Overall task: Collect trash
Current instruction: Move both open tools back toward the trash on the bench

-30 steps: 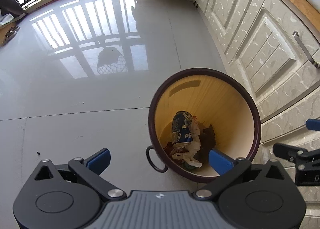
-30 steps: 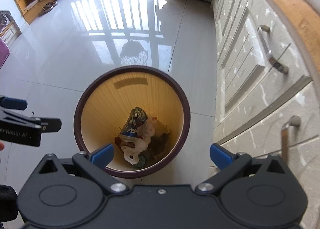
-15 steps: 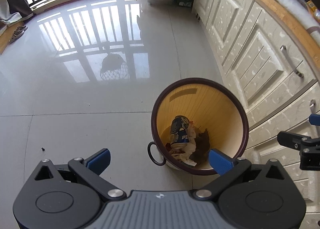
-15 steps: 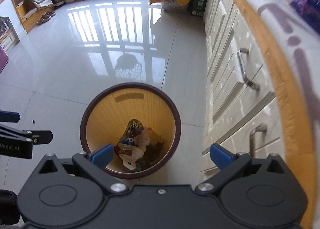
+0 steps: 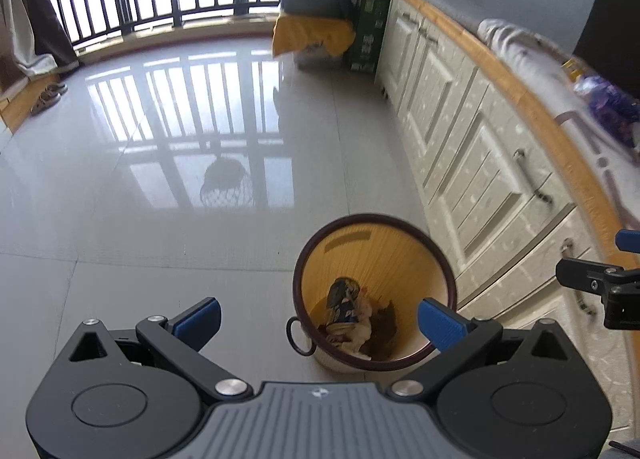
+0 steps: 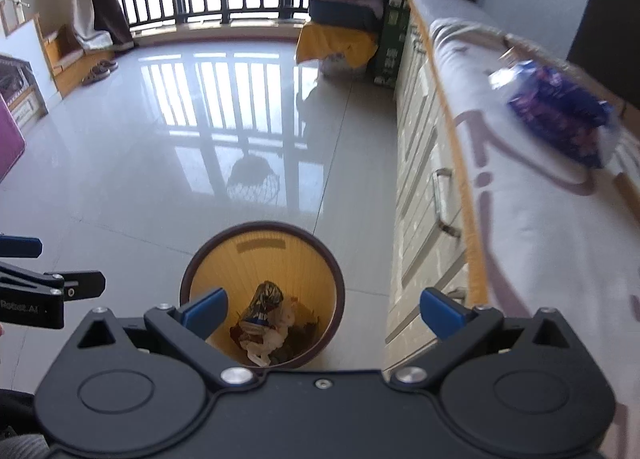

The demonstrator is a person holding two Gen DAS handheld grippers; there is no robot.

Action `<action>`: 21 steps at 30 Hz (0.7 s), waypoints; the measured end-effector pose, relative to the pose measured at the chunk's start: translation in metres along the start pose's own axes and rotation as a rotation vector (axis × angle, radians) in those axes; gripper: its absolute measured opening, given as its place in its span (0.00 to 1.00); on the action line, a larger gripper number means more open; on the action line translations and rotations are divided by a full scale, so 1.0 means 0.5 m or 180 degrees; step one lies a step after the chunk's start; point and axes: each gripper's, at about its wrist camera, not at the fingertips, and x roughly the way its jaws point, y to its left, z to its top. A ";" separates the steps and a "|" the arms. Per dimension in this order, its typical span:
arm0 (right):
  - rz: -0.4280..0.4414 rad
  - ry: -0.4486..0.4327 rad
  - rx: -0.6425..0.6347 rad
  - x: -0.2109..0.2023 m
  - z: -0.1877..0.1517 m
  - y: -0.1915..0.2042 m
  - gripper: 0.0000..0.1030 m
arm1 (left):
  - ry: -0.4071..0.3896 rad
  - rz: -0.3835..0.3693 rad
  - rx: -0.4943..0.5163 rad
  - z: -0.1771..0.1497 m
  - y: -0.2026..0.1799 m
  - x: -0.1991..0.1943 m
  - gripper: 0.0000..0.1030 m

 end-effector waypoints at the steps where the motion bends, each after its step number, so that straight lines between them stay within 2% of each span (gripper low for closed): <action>1: -0.0005 -0.0031 0.0014 -0.012 0.000 -0.004 1.00 | -0.0031 0.0001 0.0003 0.001 -0.003 -0.011 1.00; 13: -0.0093 -0.0434 0.0208 -0.135 -0.025 -0.070 1.00 | -0.0409 -0.0098 0.0041 0.000 -0.051 -0.119 1.00; 21: -0.0141 -0.0738 0.0370 -0.198 -0.048 -0.140 1.00 | -0.0676 -0.0165 0.0104 0.008 -0.106 -0.158 1.00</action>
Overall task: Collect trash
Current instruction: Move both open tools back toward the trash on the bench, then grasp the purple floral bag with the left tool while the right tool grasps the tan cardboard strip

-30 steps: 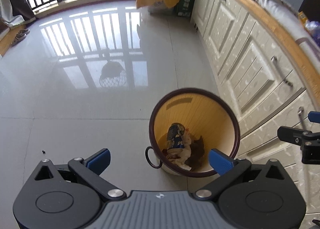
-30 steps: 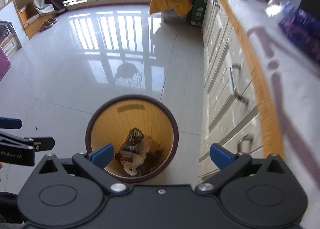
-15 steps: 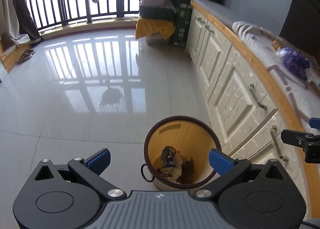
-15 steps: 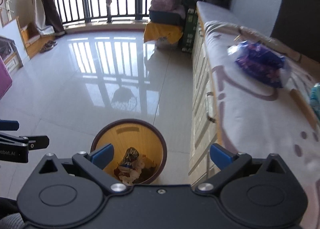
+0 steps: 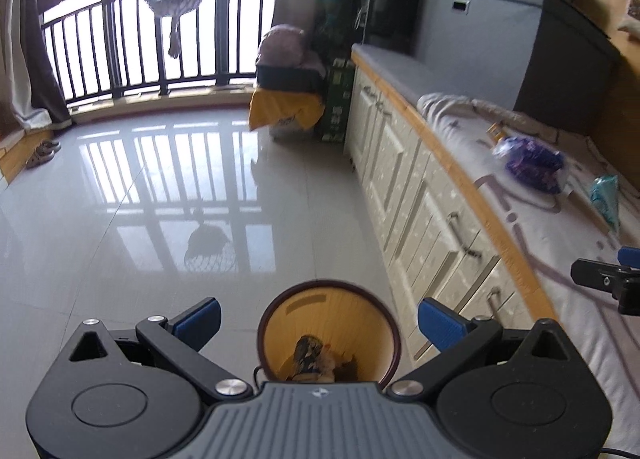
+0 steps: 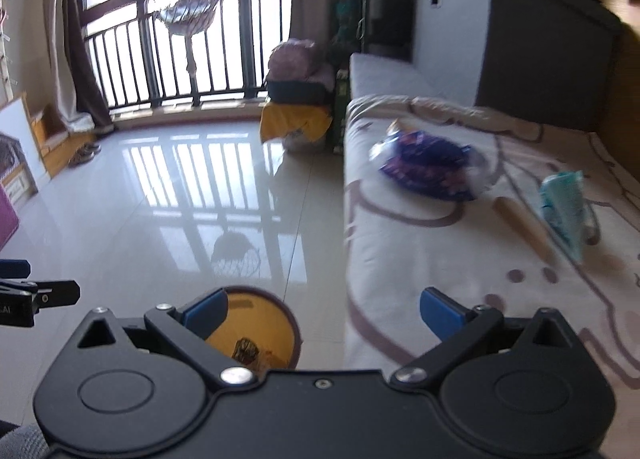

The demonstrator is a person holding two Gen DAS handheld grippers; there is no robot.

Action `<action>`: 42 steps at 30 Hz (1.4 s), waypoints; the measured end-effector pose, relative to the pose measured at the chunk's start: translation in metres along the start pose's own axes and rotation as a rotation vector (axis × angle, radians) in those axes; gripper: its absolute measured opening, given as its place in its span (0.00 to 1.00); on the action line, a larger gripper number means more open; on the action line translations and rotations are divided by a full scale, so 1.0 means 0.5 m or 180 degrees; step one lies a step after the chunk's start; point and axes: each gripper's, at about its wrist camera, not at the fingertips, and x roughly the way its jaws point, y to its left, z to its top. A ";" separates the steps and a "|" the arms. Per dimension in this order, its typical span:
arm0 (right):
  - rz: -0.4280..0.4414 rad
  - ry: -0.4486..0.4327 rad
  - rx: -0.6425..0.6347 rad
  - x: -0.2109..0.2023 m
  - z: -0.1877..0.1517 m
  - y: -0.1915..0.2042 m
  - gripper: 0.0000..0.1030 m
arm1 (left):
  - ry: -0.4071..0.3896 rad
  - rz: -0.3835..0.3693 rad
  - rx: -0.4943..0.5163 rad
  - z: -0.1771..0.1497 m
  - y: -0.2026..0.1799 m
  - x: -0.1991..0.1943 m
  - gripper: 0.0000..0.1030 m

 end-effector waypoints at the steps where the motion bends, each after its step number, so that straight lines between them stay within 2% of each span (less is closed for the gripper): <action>1: -0.0016 -0.0037 0.0017 -0.007 -0.001 -0.013 1.00 | -0.0039 -0.0015 0.0005 0.002 -0.010 -0.002 1.00; 12: -0.0292 -0.0444 0.0078 -0.063 -0.008 -0.154 1.00 | -0.0403 -0.0443 0.0162 0.028 -0.152 0.018 1.00; 21: -0.0517 -0.0625 0.0410 -0.051 -0.030 -0.287 1.00 | -0.0554 -0.0851 0.0380 0.069 -0.290 0.078 1.00; 27: -0.0558 -0.0637 0.0650 -0.010 -0.043 -0.356 1.00 | -0.0601 -0.1125 0.0474 0.106 -0.358 0.141 1.00; 32: -0.0583 -0.0581 0.0649 0.043 -0.043 -0.384 1.00 | -0.0700 -0.1326 0.0638 0.137 -0.396 0.205 1.00; 35: -0.0355 -0.0646 0.0719 0.065 -0.040 -0.402 1.00 | -0.0713 -0.1399 0.0834 0.158 -0.414 0.251 1.00; 37: -0.0189 -0.0714 0.0788 0.077 -0.035 -0.410 0.97 | -0.0762 -0.1428 0.0956 0.172 -0.423 0.279 1.00; 39: -0.0194 -0.0685 0.0821 0.094 -0.028 -0.414 0.73 | -0.0783 -0.1472 0.1005 0.187 -0.426 0.311 1.00; 41: -0.0242 -0.0633 0.0835 0.112 -0.022 -0.415 0.58 | -0.0773 -0.1523 0.0996 0.202 -0.425 0.343 1.00; 42: -0.0242 -0.0605 0.0858 0.121 -0.019 -0.417 0.56 | -0.0776 -0.1532 0.0973 0.210 -0.423 0.360 1.00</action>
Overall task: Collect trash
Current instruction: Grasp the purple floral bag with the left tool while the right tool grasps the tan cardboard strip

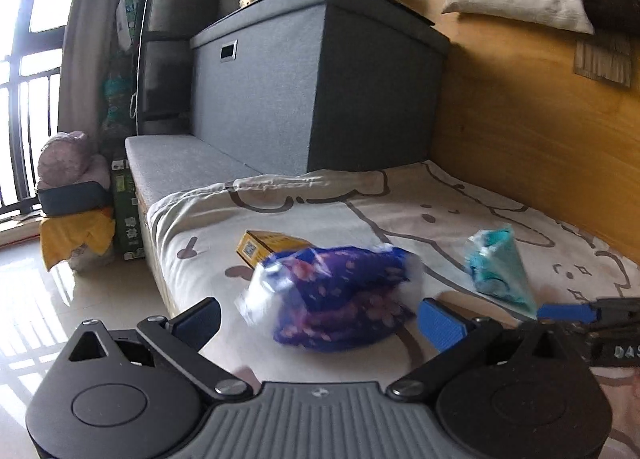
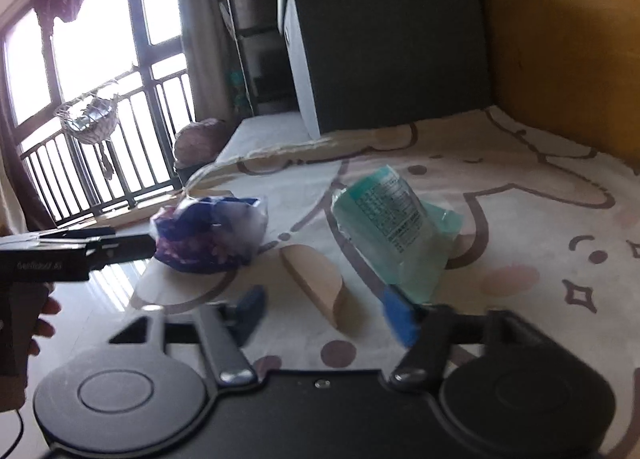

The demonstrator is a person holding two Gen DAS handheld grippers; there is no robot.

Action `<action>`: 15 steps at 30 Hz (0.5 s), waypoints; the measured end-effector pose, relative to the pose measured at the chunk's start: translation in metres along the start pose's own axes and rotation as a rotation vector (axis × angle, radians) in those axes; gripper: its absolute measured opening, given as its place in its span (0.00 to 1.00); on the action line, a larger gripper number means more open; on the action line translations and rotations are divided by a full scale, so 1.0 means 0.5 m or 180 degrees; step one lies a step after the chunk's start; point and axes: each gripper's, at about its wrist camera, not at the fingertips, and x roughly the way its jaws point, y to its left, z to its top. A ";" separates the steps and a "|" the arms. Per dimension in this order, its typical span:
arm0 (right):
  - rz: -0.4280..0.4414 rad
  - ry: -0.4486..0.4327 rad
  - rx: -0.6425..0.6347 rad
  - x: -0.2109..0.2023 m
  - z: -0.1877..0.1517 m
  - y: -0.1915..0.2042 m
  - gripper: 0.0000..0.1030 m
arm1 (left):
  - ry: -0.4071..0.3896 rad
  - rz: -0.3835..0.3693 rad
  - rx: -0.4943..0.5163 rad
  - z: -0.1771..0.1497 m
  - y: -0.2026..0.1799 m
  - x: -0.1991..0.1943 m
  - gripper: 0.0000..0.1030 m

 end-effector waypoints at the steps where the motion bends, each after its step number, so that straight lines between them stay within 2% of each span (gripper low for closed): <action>1: -0.0014 0.0023 0.0006 0.007 0.000 0.001 0.56 | -0.0021 0.0005 -0.0038 0.002 0.011 0.012 1.00; 6: -0.0012 0.0097 -0.0040 0.025 0.001 0.008 0.56 | -0.0076 -0.0120 -0.0322 0.014 0.059 0.060 1.00; 9: 0.0014 0.0164 -0.0029 0.034 0.002 0.007 0.54 | 0.0034 -0.0450 -0.0542 0.013 0.070 0.077 1.00; 15: 0.0000 0.0227 -0.0013 0.059 0.009 0.008 0.50 | 0.0333 -0.0915 -0.0412 -0.004 0.017 0.055 1.00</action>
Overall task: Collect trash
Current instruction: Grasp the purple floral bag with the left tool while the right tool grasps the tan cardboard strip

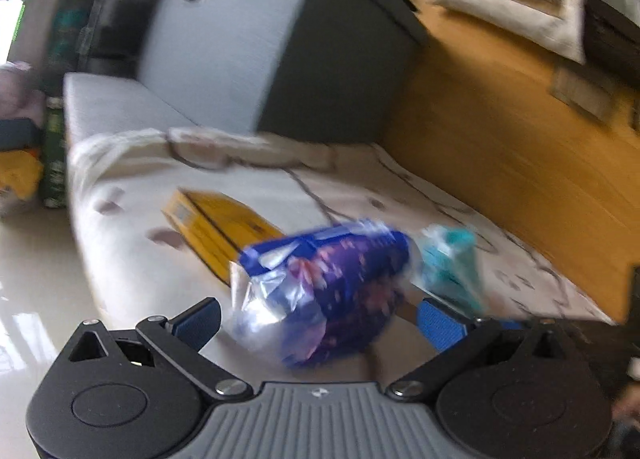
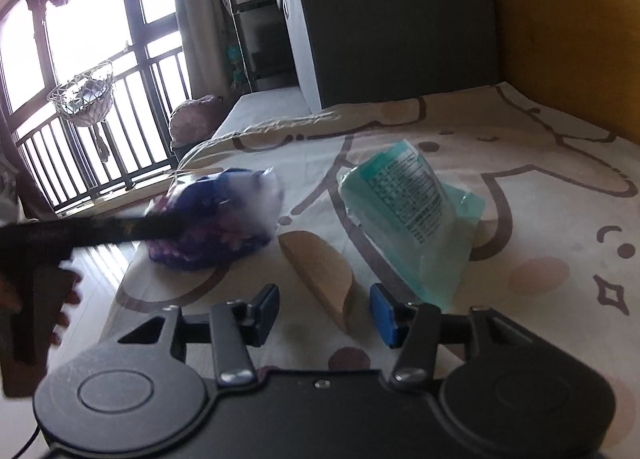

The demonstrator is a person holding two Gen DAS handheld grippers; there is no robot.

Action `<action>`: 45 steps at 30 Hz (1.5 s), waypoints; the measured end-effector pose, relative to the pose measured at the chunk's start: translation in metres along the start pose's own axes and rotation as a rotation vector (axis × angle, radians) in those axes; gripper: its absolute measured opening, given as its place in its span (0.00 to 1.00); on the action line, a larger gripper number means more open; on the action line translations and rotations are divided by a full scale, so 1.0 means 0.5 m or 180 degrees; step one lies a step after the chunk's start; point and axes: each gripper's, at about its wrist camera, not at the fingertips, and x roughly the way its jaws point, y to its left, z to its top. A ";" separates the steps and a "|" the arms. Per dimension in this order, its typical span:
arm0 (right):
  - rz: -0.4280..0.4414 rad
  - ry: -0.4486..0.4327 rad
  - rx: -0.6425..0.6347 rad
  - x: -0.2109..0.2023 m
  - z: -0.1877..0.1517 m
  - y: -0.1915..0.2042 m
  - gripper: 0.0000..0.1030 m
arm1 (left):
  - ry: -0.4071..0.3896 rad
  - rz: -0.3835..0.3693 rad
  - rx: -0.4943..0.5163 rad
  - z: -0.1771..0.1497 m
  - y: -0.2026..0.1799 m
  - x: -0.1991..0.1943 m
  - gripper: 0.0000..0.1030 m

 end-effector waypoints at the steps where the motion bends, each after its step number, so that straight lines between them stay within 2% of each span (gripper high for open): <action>1: -0.0007 0.0005 -0.0008 0.004 0.002 0.001 0.50 | 0.0046 -0.0076 0.0016 -0.005 -0.012 -0.003 1.00; 4: -0.0019 0.0020 -0.0039 0.009 0.004 0.003 0.42 | 0.0154 -0.0274 0.0089 -0.021 -0.049 -0.016 1.00; 6: -0.0022 0.0007 -0.0025 0.006 0.003 0.001 0.22 | 0.0205 -0.0333 0.0176 -0.028 -0.071 -0.027 1.00; 10: 0.0000 0.0035 -0.0050 -0.015 -0.007 -0.003 0.21 | 0.0234 -0.0294 0.0404 -0.031 -0.104 -0.050 1.00; 15: -0.0047 0.0089 -0.0045 -0.069 -0.034 -0.002 0.21 | 0.0154 -0.0044 0.0804 -0.013 -0.117 -0.059 0.99; 18: -0.0081 0.0125 -0.0020 -0.100 -0.051 -0.001 0.20 | 0.0265 -0.0082 0.0932 0.005 -0.114 -0.038 0.94; 21: -0.0095 0.0154 0.0024 -0.129 -0.063 -0.002 0.20 | 0.0427 -0.0120 0.1215 0.016 -0.126 -0.011 0.93; 24: -0.0113 0.0182 0.0047 -0.154 -0.072 -0.004 0.20 | 0.0505 -0.0189 0.1361 0.027 -0.135 0.012 0.93; 28: -0.0168 0.0183 0.0104 -0.188 -0.086 -0.010 0.20 | 0.0552 -0.0189 0.1188 0.037 -0.124 0.036 0.94; 31: -0.0198 0.0141 0.0178 -0.217 -0.096 -0.016 0.20 | 0.0618 -0.0276 0.1037 0.028 -0.122 0.039 0.94; 37: -0.0163 -0.0062 0.0323 -0.268 -0.098 -0.023 0.20 | 0.0758 -0.0554 0.0974 -0.015 -0.150 0.008 0.94; 42: -0.0186 -0.0116 0.0335 -0.257 -0.092 -0.031 0.19 | 0.0917 -0.0838 0.0924 -0.050 -0.188 -0.027 0.94; 45: -0.0223 -0.0124 0.0341 -0.255 -0.088 -0.038 0.19 | 0.1023 -0.0946 0.1016 -0.061 -0.211 -0.046 0.94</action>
